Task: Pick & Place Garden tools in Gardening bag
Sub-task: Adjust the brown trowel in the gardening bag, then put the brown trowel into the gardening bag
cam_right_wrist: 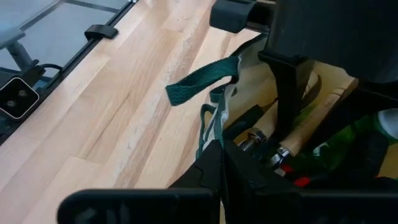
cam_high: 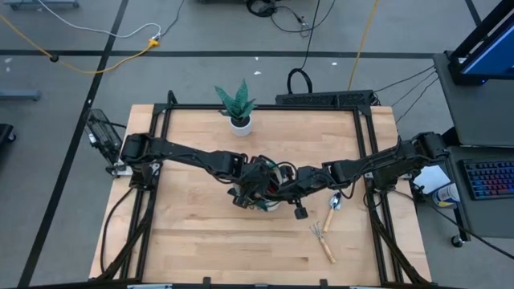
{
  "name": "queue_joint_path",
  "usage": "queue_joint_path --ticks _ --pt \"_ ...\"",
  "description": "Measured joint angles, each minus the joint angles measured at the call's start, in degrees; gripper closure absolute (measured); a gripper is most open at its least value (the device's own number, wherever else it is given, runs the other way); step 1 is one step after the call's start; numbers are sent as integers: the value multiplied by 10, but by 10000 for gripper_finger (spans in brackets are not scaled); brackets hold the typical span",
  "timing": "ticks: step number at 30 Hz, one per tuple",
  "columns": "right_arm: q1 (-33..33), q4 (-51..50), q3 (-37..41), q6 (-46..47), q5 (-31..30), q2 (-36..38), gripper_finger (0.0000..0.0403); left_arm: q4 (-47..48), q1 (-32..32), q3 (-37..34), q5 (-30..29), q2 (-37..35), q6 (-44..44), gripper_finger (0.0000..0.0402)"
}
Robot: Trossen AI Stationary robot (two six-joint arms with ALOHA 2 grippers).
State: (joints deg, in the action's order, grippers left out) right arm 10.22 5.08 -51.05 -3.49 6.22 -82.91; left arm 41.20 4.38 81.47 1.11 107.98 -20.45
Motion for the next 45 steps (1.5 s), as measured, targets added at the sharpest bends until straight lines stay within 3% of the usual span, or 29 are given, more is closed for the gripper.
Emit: queue_joint_path --ticks 11,18,23,26,32,38,45 --pt "0 -19 -1 -3 -1 0 395 -14 6 -4 4 -17 11 301" --pt "0 -15 -1 -2 -3 0 355 -16 20 -4 -1 -21 18 247" --pt "1 -19 -1 21 -30 6 317 -39 43 -4 -52 -36 6 214" --pt "4 -23 -1 34 -57 25 297 -47 53 -3 -85 -58 5 209" --pt "12 -43 -2 59 -78 82 275 -39 68 -3 -92 -119 33 224" --pt "23 -113 0 205 -76 128 271 -10 74 -3 -103 -185 93 250" --pt "56 -245 -1 357 -77 150 276 34 74 -22 -183 -256 155 275"
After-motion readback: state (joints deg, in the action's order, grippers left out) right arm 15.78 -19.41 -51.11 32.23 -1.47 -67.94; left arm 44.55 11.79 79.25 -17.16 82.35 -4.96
